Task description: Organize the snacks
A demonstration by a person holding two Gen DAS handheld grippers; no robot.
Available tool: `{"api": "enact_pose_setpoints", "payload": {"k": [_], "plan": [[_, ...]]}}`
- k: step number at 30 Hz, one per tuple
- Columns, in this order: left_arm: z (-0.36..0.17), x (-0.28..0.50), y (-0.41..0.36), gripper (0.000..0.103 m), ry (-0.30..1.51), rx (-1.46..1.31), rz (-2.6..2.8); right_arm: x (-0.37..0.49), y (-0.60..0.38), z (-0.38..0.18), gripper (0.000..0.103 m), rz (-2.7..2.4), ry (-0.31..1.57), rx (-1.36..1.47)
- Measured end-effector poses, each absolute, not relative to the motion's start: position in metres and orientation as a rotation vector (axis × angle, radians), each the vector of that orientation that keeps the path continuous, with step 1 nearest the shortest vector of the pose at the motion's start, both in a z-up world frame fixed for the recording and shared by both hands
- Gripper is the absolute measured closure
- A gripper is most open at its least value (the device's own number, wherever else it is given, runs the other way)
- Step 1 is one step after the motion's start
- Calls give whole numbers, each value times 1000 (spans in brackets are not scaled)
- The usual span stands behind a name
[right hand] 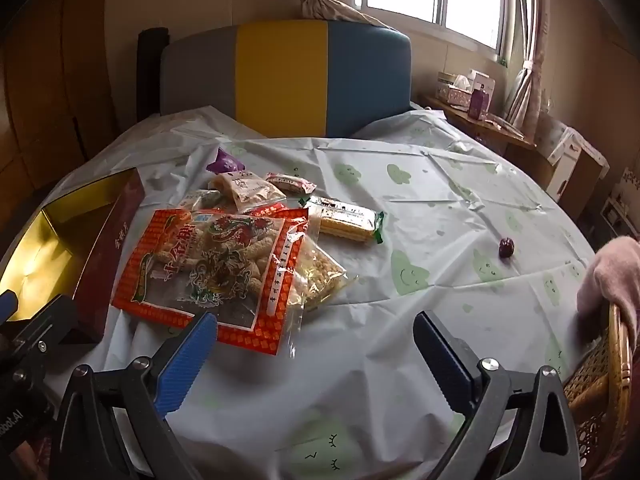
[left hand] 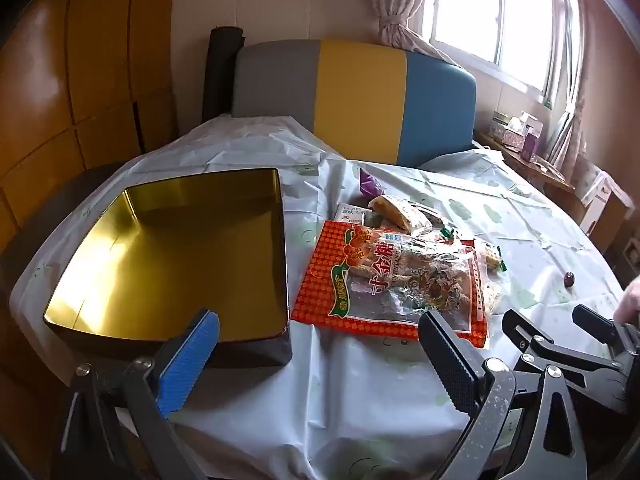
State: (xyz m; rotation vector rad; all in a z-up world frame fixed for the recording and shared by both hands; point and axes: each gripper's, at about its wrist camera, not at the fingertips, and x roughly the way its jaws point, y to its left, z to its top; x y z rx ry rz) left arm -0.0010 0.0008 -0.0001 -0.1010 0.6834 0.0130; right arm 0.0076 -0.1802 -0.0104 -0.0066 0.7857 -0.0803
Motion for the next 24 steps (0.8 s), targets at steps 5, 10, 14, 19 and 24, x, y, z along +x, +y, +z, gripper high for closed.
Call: {"api": "enact_pose_setpoints", "payload": {"k": [5, 10, 14, 19, 24], "plan": [[2, -4, 1, 3, 682, -82, 16, 15, -180, -10, 3, -72, 796, -4], [-1, 0, -2, 3, 705, -86, -2, 8, -180, -9, 3, -67, 773, -19], [0, -3, -2, 3, 706, -86, -12, 12, -180, -12, 3, -69, 775, -28], [1, -1, -6, 3, 711, -71, -17, 12, -182, -10, 3, -71, 770, -31], [1, 0, -6, 3, 715, -70, -24, 12, -183, -10, 3, -74, 769, -32]]}}
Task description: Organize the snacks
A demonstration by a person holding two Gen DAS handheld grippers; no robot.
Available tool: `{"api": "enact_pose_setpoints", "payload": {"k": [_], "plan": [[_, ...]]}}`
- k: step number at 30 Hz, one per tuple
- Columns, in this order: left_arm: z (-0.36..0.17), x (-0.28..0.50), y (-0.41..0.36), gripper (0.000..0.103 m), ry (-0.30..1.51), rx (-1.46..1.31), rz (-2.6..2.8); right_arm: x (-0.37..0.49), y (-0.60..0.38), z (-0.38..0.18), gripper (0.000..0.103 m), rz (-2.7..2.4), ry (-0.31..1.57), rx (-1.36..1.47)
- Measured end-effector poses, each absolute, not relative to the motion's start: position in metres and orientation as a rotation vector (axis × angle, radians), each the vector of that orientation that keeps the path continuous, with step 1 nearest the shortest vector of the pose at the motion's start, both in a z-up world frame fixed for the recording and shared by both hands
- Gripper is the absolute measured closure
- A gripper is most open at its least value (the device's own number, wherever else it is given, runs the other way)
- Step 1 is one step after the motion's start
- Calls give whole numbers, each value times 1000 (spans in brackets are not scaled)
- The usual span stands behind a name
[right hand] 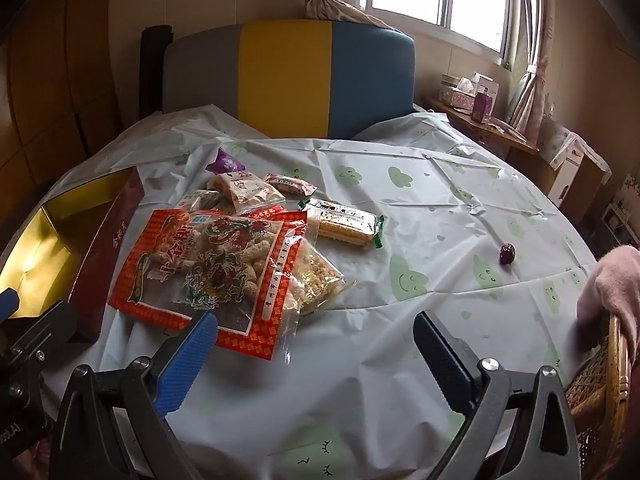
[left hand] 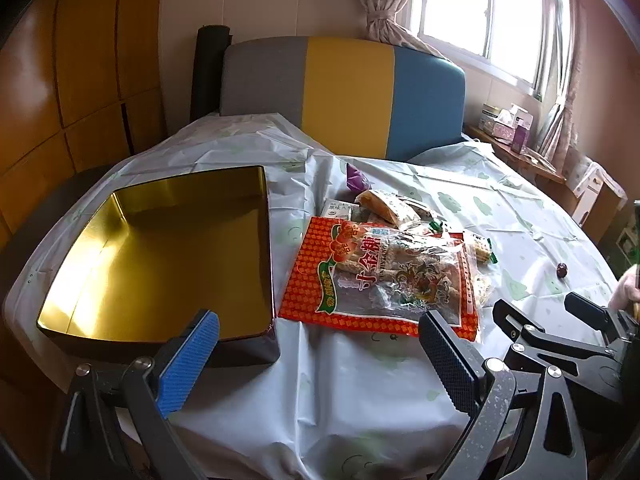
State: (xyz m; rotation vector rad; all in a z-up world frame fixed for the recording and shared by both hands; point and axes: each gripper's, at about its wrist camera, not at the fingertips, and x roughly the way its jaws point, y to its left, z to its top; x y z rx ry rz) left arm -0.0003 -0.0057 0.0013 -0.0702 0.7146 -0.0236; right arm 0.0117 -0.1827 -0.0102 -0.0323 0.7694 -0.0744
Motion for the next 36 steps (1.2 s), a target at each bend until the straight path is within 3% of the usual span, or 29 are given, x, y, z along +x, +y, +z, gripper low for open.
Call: {"api": "enact_pose_setpoints", "payload": {"k": [36], "plan": [[-1, 2, -15, 3, 736, -62, -46, 25, -204, 2, 3, -113, 741, -53]]}}
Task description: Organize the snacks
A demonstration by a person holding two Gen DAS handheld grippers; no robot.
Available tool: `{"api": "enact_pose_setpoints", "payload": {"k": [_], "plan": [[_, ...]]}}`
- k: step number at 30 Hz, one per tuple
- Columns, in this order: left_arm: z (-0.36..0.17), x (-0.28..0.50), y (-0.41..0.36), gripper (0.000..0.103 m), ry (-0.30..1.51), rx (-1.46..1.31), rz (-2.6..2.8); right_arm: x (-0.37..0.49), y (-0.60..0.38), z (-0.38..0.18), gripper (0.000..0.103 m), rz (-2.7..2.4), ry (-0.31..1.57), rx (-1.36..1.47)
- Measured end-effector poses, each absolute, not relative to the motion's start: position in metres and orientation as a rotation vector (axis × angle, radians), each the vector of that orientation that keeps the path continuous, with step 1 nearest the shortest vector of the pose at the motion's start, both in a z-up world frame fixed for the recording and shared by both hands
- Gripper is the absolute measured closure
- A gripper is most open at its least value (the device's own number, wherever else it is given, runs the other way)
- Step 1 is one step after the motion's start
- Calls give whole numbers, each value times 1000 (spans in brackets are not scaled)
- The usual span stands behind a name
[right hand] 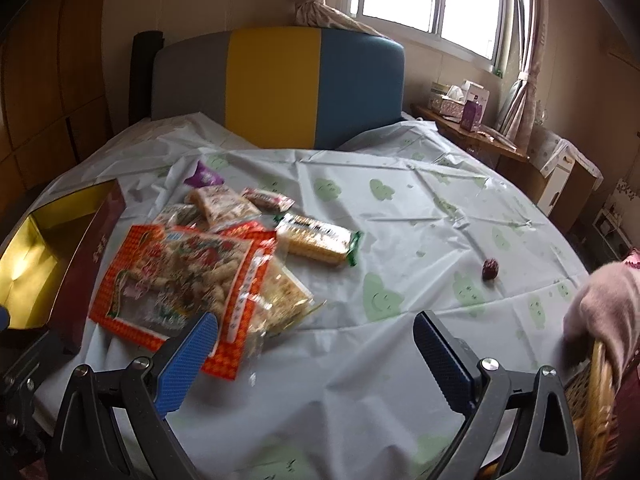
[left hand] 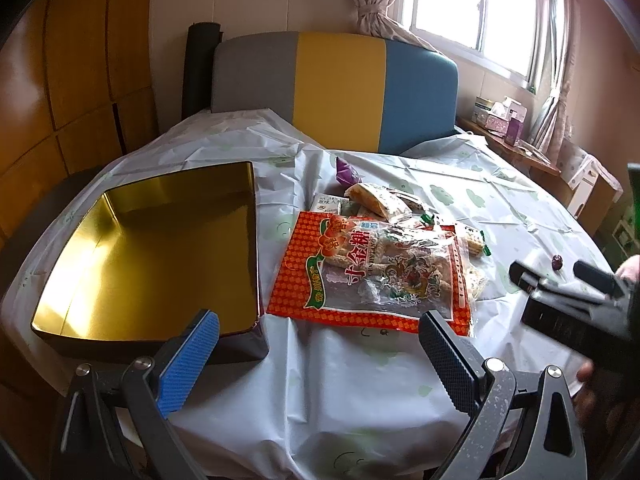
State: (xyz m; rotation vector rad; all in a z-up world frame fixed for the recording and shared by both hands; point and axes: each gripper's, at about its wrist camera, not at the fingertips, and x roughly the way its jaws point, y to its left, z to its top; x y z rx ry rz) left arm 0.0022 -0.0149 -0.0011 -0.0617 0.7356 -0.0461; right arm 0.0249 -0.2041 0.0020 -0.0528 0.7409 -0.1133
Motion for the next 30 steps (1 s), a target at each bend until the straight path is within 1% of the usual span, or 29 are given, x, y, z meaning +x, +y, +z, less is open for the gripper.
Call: {"api": "enact_pose_setpoints", "payload": {"k": [5, 11, 19, 23, 27, 30], "plan": [[-3, 4, -17, 3, 747, -63, -58, 36, -217, 13, 3, -121, 725, -81], [-5, 7, -21, 3, 766, -63, -82, 59, -228, 26, 3, -90, 720, -180], [-10, 17, -32, 3, 824, -81, -159, 101, -260, 31, 3, -81, 740, -252], [-16, 31, -44, 3, 886, -109, -207, 120, -288, 27, 3, -86, 746, -196], [-18, 49, -64, 3, 903, -19, -219, 129, -304, 22, 3, -98, 769, -126], [-18, 62, -74, 3, 930, -19, -239, 132, -306, 21, 3, -95, 772, -97]]}}
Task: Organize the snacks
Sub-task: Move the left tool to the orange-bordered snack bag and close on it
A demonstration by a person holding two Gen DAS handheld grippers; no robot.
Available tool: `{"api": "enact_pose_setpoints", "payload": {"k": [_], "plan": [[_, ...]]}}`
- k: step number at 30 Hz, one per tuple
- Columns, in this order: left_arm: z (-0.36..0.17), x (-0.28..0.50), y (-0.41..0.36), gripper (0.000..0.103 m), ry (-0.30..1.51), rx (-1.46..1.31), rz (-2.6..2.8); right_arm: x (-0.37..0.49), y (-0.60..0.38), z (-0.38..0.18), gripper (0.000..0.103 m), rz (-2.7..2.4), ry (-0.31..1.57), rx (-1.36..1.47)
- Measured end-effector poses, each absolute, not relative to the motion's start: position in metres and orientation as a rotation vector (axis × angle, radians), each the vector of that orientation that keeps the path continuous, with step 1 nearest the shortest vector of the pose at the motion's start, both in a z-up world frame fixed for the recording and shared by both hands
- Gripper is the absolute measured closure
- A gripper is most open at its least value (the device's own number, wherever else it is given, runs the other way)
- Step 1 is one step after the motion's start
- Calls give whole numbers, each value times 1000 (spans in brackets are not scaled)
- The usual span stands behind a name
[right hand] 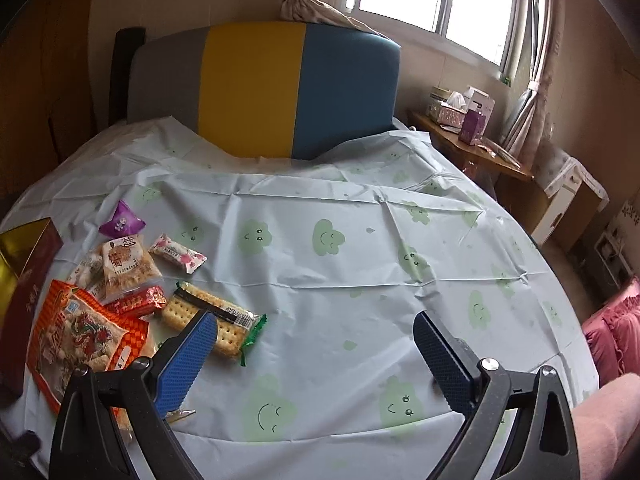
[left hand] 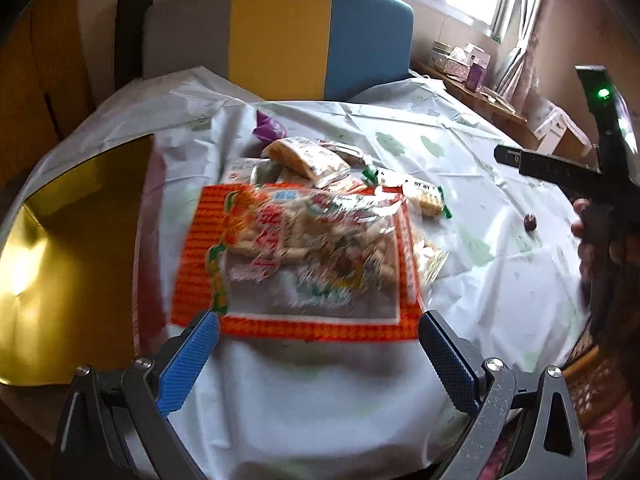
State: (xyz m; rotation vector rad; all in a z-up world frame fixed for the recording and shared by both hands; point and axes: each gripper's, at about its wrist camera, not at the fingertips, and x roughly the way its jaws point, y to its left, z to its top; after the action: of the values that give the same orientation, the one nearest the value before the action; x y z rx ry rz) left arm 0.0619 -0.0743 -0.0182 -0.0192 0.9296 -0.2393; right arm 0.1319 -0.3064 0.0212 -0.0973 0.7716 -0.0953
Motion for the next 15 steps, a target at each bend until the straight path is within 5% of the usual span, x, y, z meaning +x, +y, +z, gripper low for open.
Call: {"api": "enact_pose_setpoints", "payload": {"k": [15], "plan": [[-57, 118, -158, 1, 947, 312, -215, 141, -326, 22, 3, -93, 789, 46]]}}
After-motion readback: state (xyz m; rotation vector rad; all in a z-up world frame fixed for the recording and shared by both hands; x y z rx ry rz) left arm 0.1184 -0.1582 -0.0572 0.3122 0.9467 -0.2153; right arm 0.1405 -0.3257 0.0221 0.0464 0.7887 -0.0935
